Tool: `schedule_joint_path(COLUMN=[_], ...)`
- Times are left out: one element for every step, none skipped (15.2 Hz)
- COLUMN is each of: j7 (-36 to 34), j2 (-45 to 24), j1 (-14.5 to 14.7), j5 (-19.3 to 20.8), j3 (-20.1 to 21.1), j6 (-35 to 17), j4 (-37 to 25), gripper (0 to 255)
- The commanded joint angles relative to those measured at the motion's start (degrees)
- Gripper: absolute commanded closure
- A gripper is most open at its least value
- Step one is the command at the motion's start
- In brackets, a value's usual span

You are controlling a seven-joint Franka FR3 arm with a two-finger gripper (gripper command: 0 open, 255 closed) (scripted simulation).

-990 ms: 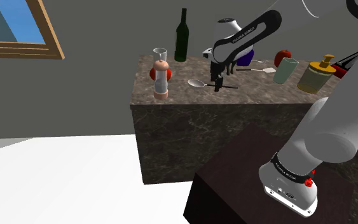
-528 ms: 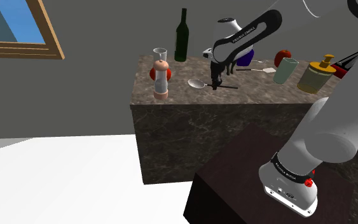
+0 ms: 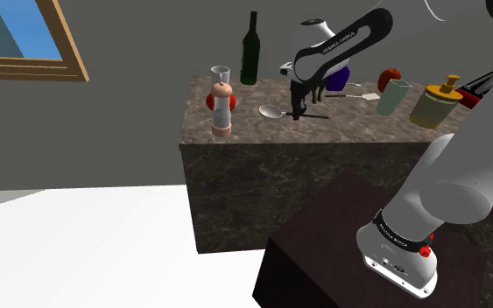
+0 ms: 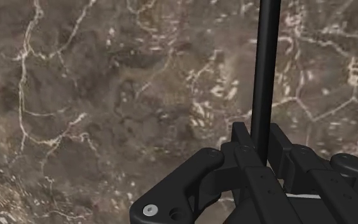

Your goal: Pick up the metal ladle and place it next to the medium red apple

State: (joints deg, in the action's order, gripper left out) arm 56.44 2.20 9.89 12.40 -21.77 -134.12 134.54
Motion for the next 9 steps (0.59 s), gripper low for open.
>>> schedule_joint_path(j7=[0.10,0.10,0.11,0.12,0.13,0.15,0.18,0.21,0.24], j2=[1.13,1.63,2.11,2.58,3.04,3.48,3.90,4.32,4.72], j1=[-0.04,-0.02,0.00,0.01,0.03,0.05,0.07,0.08,0.10], j5=[0.27,0.35,0.43,0.50,0.56,0.62,0.67,0.72,0.76], j3=[0.00,0.05,0.10,0.15,0.21,0.27,0.32,0.39,0.45], j6=[1.63,2.43,3.24,4.05,4.86,5.66,6.46,7.26,8.06], j4=[-0.52,-0.84,-1.19,-1.54,-1.90,-2.28,-2.67,-3.07,-3.48], gripper=[255,255,255,255,255,255,255,255,255])
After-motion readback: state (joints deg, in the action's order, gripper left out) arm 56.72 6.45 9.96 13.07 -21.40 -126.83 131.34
